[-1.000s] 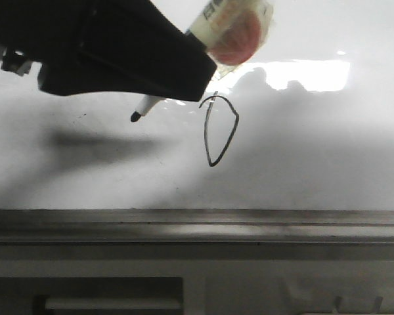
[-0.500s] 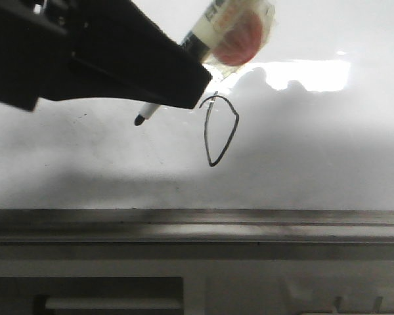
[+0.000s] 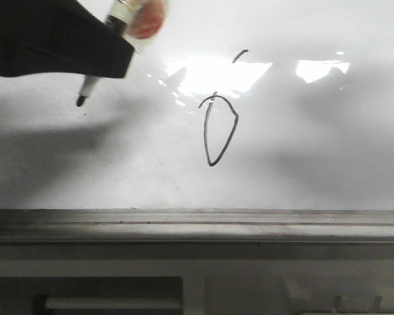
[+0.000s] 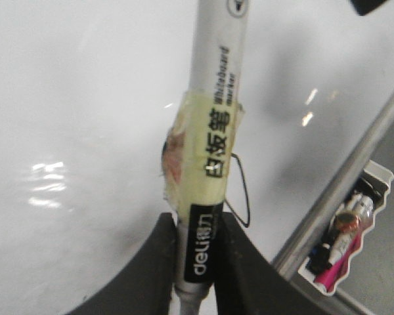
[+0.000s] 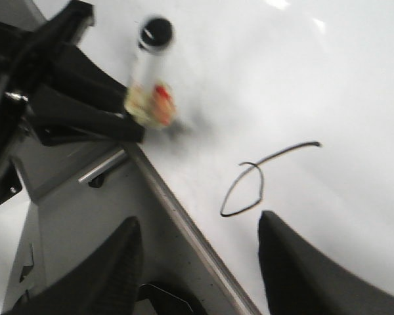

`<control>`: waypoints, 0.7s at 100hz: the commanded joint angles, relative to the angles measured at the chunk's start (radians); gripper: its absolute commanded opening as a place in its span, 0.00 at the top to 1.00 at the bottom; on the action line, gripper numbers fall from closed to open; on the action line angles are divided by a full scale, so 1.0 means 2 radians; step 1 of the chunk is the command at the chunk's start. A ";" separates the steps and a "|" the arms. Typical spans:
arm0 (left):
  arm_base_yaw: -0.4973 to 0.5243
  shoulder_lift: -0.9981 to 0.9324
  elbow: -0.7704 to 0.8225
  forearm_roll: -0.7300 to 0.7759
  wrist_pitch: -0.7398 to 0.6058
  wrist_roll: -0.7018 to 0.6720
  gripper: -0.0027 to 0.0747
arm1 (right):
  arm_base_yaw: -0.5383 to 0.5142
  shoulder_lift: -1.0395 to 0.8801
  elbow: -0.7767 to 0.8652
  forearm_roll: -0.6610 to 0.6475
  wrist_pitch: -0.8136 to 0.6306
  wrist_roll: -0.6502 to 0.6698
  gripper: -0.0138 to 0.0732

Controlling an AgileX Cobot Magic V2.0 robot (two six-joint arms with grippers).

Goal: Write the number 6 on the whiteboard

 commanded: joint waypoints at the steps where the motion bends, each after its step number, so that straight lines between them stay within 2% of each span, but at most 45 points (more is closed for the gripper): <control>1: 0.000 -0.033 -0.002 -0.074 -0.048 -0.007 0.99 | -0.033 -0.022 -0.013 0.008 0.013 0.009 0.43; 9: 0.000 -0.052 0.003 -0.126 -0.072 -0.007 0.99 | -0.053 -0.035 -0.013 0.007 0.025 0.009 0.43; 19: 0.000 -0.055 0.003 -0.158 -0.083 -0.007 0.99 | -0.062 -0.051 -0.010 0.007 0.022 0.010 0.43; 50: 0.000 -0.020 0.003 -0.159 -0.091 -0.062 0.99 | -0.062 -0.080 0.057 0.007 -0.002 0.017 0.43; 59: 0.000 -0.007 0.003 -0.159 -0.073 -0.062 0.99 | -0.062 -0.083 0.070 0.008 -0.009 0.017 0.43; 70: 0.000 0.003 0.003 -0.159 -0.087 -0.063 0.99 | -0.062 -0.083 0.072 0.009 -0.011 0.017 0.43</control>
